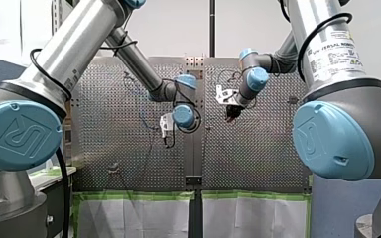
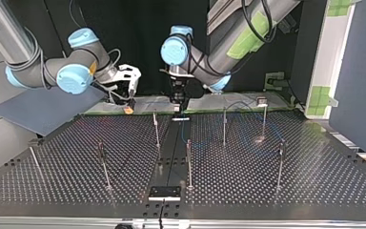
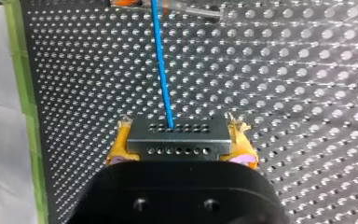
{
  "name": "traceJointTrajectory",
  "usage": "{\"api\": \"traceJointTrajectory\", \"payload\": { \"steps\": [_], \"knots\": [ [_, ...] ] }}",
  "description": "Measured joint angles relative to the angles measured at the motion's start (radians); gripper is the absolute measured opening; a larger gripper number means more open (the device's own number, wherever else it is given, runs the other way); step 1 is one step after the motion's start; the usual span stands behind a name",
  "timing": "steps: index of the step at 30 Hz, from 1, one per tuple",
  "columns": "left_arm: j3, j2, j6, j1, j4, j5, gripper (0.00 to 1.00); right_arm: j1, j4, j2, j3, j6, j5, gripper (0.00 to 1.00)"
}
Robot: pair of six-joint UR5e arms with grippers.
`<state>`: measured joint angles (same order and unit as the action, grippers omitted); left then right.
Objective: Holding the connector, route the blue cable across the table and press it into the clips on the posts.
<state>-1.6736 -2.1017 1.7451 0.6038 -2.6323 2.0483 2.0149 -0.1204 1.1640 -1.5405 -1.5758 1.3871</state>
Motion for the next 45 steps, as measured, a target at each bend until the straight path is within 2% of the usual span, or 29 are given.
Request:
{"api": "traceJointTrajectory", "payload": {
  "steps": [5, 14, 17, 24, 32, 36, 40, 45],
  "knots": [
    [-0.046, -0.001, 0.002, -0.002, 0.021, -0.043, 0.00, 0.001, 0.008, -0.001, -0.027, 0.006, 0.003, 0.00],
    [-0.107, -0.019, 0.018, -0.005, 0.038, -0.082, 0.00, 0.002, 0.074, -0.003, -0.064, -0.014, 0.005, 0.00],
    [-0.092, -0.046, 0.026, -0.003, 0.031, -0.096, 0.00, 0.001, 0.100, -0.010, -0.078, -0.022, 0.008, 0.00],
    [-0.032, -0.085, 0.063, -0.002, 0.037, -0.112, 0.00, 0.000, 0.158, -0.049, -0.090, -0.022, 0.025, 0.00],
    [0.029, -0.087, 0.077, -0.010, 0.018, -0.111, 0.00, -0.012, 0.226, -0.062, -0.095, -0.050, 0.027, 0.00],
    [0.041, -0.088, 0.079, -0.013, 0.020, -0.114, 0.00, -0.021, 0.256, -0.071, -0.096, -0.064, 0.020, 0.00],
    [0.049, -0.094, 0.080, -0.019, 0.025, -0.122, 0.00, -0.025, 0.283, -0.095, -0.095, -0.064, 0.006, 0.00],
    [0.061, -0.100, 0.080, -0.030, 0.018, -0.134, 0.00, -0.032, 0.291, -0.105, -0.094, -0.064, -0.014, 0.00]
  ]
}}
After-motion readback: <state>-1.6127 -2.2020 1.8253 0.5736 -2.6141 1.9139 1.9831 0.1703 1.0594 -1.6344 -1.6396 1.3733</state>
